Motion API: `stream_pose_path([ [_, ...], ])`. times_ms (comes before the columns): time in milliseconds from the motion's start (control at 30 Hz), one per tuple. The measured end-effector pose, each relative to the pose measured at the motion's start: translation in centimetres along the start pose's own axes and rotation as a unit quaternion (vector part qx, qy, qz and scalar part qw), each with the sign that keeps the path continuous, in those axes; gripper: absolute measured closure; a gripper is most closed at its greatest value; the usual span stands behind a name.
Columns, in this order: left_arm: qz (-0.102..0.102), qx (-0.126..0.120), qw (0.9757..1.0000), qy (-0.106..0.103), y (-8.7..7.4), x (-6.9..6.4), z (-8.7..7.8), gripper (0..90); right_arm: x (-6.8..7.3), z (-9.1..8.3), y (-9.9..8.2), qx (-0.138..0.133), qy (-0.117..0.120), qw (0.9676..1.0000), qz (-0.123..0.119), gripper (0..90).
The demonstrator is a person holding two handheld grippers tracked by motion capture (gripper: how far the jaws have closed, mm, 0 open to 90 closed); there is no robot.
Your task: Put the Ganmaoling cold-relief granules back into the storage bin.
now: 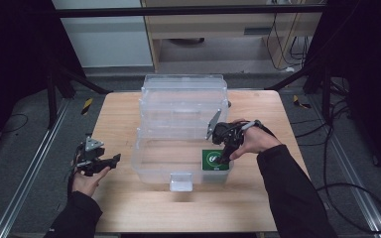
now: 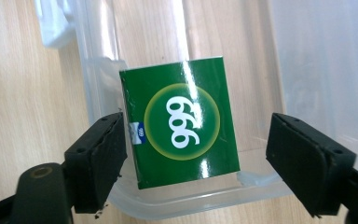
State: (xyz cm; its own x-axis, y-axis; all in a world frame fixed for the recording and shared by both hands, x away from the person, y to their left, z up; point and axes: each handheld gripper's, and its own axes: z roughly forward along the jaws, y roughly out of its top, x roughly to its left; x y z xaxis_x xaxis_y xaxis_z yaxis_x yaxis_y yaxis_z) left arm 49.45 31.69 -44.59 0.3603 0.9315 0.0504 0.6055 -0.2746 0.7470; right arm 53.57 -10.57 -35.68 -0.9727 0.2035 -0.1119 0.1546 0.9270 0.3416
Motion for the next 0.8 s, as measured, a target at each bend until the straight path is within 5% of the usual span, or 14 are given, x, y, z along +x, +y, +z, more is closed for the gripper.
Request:
stream_pose_path([
  [367,0.007,-0.014,0.9998,0.01,0.1,-0.1,-0.1,37.2,1.3,-2.2,-1.1,-0.064,-0.035,0.9964,0.045,28.7],
  [800,0.006,-0.035,0.9993,0.012,0.2,0.0,-0.3,40.6,4.0,-2.6,-1.0,-0.099,-0.027,0.9934,0.051,28.7],
])
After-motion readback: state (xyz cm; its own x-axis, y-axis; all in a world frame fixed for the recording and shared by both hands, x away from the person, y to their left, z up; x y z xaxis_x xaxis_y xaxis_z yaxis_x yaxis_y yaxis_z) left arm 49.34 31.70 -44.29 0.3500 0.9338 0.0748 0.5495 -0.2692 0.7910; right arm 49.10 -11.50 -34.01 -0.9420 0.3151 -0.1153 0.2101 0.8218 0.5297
